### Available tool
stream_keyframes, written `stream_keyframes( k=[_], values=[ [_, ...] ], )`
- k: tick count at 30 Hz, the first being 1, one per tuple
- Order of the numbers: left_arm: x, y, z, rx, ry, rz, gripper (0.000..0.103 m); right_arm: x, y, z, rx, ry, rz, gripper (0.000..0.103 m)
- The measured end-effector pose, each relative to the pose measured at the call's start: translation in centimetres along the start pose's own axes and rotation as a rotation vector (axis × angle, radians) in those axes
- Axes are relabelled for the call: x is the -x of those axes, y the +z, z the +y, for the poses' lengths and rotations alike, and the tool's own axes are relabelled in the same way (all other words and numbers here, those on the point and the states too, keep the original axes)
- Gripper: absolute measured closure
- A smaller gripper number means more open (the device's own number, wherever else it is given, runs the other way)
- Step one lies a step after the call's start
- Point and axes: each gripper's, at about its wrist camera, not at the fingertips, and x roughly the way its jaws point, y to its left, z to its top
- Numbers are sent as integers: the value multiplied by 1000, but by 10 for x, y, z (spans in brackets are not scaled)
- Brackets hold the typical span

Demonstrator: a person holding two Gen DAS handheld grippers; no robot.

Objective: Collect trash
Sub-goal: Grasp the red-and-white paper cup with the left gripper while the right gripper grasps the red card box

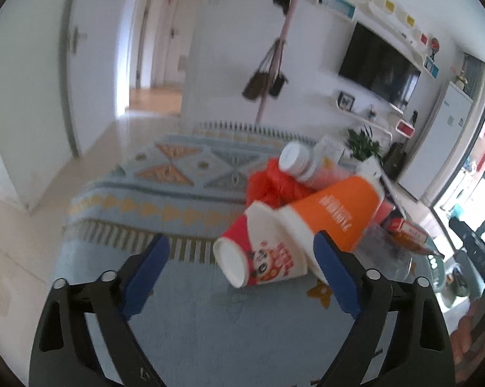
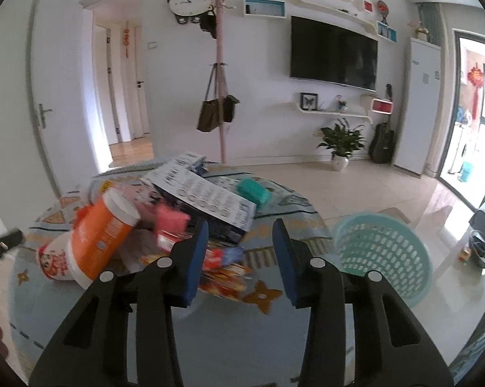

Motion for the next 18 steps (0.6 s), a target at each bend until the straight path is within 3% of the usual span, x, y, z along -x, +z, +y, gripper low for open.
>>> stream_keyframes(
  k=[4, 6, 12, 15, 18],
  values=[
    [-25, -3, 8, 32, -69, 65, 23, -3, 5, 8, 19, -7, -5, 62],
    [-38, -3, 10, 30, -72, 90, 24, -7, 4, 6, 6, 15, 17, 55],
    [-72, 2, 18, 55, -103, 152, 25, -14, 1, 11, 6, 31, 46, 54],
    [-84, -3, 13, 58, -133, 198, 33, -15, 0, 14, 23, 26, 43, 53],
    [-87, -6, 6, 33, -117, 188, 35, -18, -1, 13, 18, 32, 51, 49]
  ],
)
